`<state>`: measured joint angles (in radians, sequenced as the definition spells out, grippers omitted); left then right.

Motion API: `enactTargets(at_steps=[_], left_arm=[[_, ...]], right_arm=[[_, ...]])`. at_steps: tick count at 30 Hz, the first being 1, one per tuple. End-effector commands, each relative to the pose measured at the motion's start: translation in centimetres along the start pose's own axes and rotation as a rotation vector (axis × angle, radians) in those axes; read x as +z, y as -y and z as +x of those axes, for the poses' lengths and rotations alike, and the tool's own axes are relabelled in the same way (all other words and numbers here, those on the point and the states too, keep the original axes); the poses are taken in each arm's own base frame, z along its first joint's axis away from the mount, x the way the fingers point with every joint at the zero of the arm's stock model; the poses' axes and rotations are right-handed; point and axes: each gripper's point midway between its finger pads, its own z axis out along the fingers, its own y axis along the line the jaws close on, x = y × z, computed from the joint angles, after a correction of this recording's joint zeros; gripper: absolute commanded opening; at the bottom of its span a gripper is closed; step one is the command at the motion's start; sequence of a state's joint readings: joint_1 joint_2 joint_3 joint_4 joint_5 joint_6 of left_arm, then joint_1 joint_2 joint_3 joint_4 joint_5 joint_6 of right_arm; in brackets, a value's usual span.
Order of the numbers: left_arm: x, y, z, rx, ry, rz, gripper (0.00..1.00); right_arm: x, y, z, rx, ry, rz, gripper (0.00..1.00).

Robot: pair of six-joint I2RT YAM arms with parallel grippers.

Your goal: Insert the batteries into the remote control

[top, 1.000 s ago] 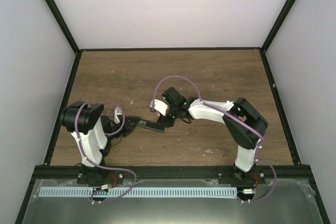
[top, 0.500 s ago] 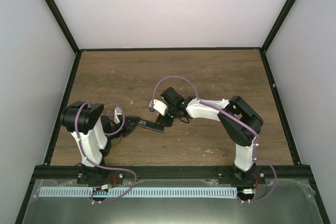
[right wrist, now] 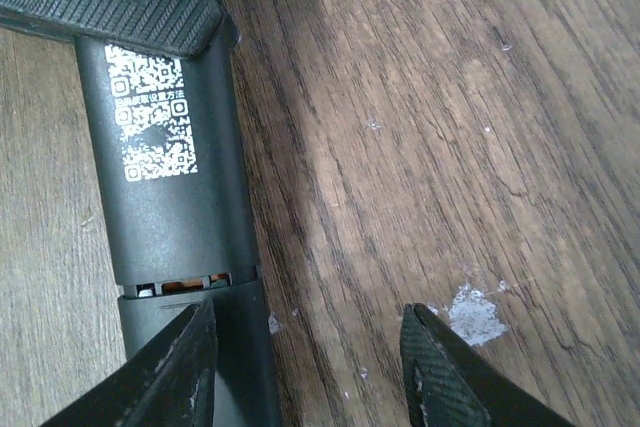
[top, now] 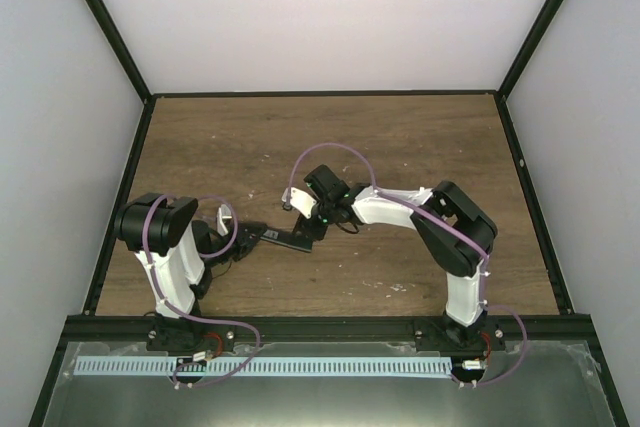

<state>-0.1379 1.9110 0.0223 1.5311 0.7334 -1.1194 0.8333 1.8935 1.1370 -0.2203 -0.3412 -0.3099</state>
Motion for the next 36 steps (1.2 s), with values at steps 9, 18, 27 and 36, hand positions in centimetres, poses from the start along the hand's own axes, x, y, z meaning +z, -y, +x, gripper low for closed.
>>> enactTargets(at_steps=[9,18,27,36], left_arm=[[-0.3,0.7,-0.7,0.101,0.050,0.019,0.00],[-0.3,0.6,-0.8,0.103,0.050,0.018,0.00],[-0.2,0.7,-0.8,0.106,0.048,0.022,0.00],[-0.3,0.7,-0.7,0.107,0.050,0.021,0.00]], right_arm=[[-2.1,1.2,-2.3,0.111,0.036,0.070,0.42],[-6.6,1.8,-2.7,0.431,0.030,0.085,0.50],[-4.3,-0.4,1.8,0.656,-0.147,-0.069,0.48],[-4.0,-1.9,2.9,0.735,-0.214,-0.157,0.49]])
